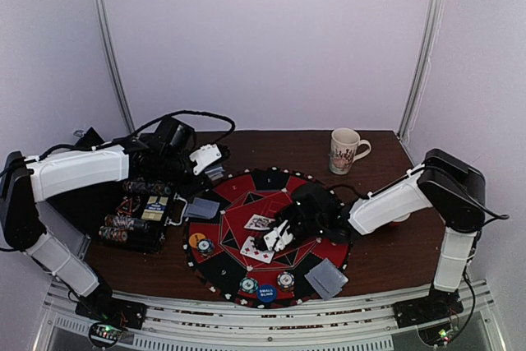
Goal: Distribute texas hold em gaming equipment
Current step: Flop the poker card in the community card area.
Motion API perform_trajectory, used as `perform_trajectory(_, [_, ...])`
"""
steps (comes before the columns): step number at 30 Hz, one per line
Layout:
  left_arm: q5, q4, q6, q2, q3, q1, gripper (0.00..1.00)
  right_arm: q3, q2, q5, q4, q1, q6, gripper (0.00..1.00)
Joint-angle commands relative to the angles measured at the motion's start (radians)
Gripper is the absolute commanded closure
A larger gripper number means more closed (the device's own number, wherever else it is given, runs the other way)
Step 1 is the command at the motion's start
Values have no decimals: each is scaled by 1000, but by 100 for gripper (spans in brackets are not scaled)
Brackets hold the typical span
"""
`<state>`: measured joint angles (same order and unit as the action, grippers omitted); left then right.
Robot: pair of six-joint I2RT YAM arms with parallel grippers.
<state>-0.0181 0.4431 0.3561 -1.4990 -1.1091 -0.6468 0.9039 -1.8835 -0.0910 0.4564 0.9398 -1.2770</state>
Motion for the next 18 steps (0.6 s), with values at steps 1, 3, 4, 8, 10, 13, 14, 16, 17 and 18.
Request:
perform_trajectory(1, [15,-40,-5,-13,-31,8,68,-21,24,-87,-116,2,-142,100])
perform_trajectory(3, [18,-40,-4,-18,-33,9,68,-16,24,-109,-169,2,-161,100])
perform_trajectory(4, [18,-40,-4,-18,-34,8,68,-18,24,-118,-175,1,-166,100])
perform_trajectory(8, [18,-40,-2,-17,-31,7,68,-14,28,-143,-188,-1,-174,100])
perform_trajectory(10, [18,-40,-2,-17,-31,7,68,-9,32,-146,-211,-2,-185,100])
perform_trajectory(13, [18,-41,-3,-15,-31,8,68,-11,40,-152,-230,-2,-195,100])
perform_trajectory(14, [18,-40,-1,-15,-30,8,68,-14,44,-155,-231,-1,-196,100])
perform_trajectory(16, [18,-40,0,-15,-29,8,68,-20,51,-165,-232,-2,-198,100])
perform_trajectory(17, [18,-41,0,-15,-29,7,68,-18,54,-167,-236,-2,-199,100])
perform_trajectory(18, [18,-41,0,-16,-29,8,68,-16,55,-173,-239,-2,-201,100])
